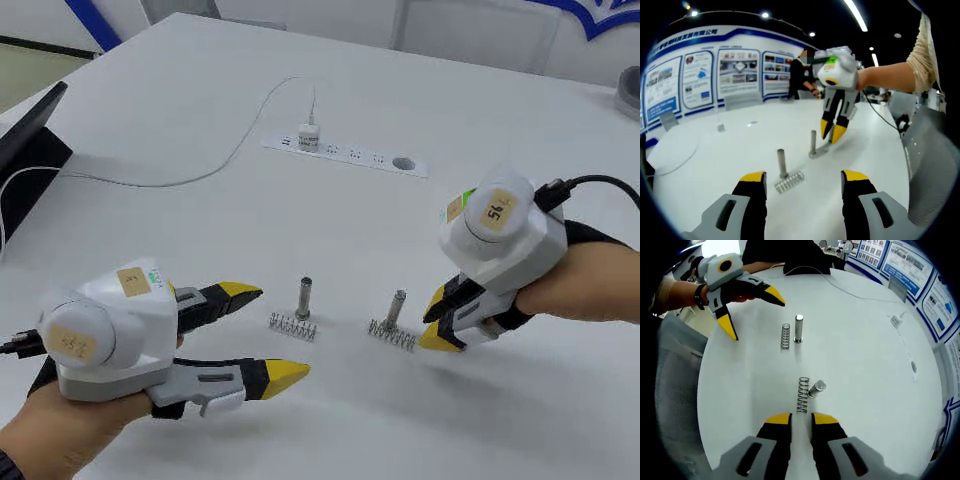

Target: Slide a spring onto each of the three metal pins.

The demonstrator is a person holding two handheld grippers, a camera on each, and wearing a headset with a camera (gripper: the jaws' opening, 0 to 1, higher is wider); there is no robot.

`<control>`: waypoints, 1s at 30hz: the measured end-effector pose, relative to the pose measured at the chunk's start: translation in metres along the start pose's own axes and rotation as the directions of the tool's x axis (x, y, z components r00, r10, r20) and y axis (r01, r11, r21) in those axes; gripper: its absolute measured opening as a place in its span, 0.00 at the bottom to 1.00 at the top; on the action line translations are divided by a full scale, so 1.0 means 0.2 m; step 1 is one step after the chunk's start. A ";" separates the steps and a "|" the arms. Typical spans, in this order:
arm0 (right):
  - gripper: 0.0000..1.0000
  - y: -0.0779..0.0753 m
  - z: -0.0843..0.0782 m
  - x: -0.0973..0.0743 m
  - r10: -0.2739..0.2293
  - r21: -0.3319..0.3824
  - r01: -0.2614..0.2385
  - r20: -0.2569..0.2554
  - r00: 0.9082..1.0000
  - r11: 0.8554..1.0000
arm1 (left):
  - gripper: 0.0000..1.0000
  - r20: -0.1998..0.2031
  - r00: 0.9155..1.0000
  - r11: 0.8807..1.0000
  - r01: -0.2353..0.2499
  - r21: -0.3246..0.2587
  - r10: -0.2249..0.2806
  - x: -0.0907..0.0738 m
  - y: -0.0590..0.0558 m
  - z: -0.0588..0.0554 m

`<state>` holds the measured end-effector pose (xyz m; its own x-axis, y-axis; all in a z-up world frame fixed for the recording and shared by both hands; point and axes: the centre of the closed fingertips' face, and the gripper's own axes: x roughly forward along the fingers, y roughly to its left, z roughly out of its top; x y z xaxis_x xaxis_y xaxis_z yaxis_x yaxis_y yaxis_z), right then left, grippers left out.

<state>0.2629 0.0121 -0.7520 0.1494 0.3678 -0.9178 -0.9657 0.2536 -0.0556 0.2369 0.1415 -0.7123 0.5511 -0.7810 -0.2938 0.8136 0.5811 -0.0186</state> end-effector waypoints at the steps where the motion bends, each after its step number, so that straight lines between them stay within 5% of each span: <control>1: 0.16 0.00 0.00 0.01 0.003 0.007 -0.003 0.004 1.000 1.000 | 0.61 0.000 1.000 1.000 0.000 0.001 0.000 0.00 0.00 0.00; 30: 0.13 0.02 0.00 0.11 0.023 0.009 -0.023 -0.026 0.999 1.000 | 0.60 -0.001 1.000 1.000 0.003 -0.003 -0.003 -0.01 0.00 -0.02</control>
<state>0.2625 0.0218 -0.7729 0.1214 0.3504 -0.9287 -0.9670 0.2531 -0.0309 0.2349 0.1439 -0.7146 0.5485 -0.7824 -0.2950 0.8146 0.5796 -0.0226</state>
